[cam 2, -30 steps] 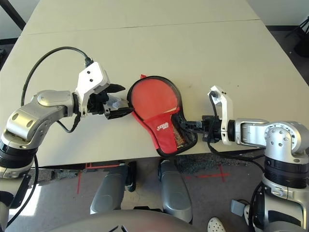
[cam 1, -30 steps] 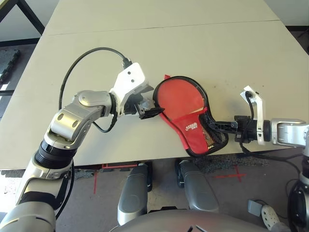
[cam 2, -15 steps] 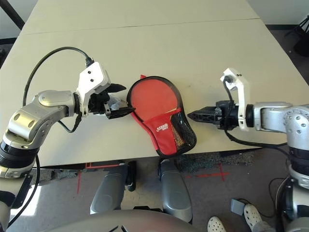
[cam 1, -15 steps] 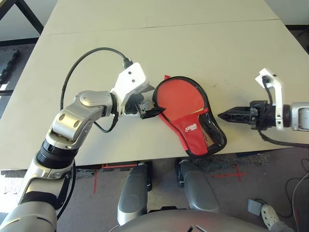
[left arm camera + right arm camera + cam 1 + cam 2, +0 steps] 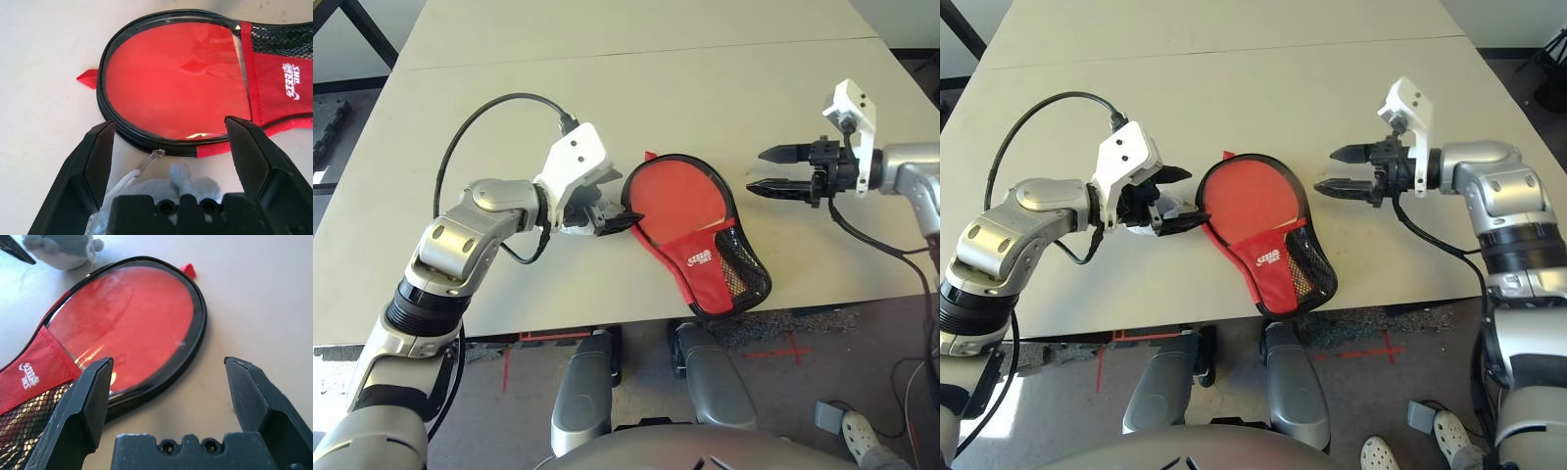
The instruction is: Store the ping-pong paddle in its case and zip it.
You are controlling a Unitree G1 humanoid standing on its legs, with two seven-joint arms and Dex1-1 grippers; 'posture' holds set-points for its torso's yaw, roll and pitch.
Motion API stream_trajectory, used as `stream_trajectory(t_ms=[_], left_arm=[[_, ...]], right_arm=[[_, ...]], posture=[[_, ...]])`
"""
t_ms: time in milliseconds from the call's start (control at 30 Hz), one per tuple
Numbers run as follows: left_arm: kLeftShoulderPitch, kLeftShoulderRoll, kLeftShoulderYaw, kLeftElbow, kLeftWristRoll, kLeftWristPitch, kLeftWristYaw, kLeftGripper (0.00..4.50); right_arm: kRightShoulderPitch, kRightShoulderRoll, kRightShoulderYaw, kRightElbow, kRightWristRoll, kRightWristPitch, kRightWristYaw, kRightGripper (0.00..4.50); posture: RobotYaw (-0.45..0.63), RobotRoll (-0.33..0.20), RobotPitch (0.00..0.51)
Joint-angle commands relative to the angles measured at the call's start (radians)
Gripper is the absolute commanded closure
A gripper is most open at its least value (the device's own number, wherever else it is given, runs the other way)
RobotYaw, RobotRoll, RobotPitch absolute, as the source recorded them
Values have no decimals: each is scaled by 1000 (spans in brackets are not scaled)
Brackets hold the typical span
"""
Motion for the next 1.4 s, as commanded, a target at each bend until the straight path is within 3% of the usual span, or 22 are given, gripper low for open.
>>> stream_trajectory(t_ms=[33, 367, 733, 1000, 1200, 1400], left_arm=[[15, 19, 18, -25, -3, 18, 0, 0], [33, 45, 43, -60, -11, 51, 5, 0], [38, 96, 75, -58, -18, 60, -2, 0], [109, 199, 157, -101, -55, 85, -31, 0], [208, 207, 216, -177, -99, 41, -56, 0], [234, 199, 186, -201, -79, 42, -16, 0]], right_arm=[[-40, 48, 39, 89, -72, -113, 74, 16], [-58, 174, 71, 193, -180, -260, 131, 16], [-36, 215, 131, 324, -335, -447, 91, 16], [-22, 229, 129, 320, -347, -457, 72, 16], [-19, 233, 125, 325, -352, -452, 58, 16], [-25, 241, 125, 333, -356, -449, 47, 16]], posture=[[83, 0, 222], [117, 0, 227], [139, 0, 223], [135, 0, 224], [140, 0, 227], [146, 0, 230]])
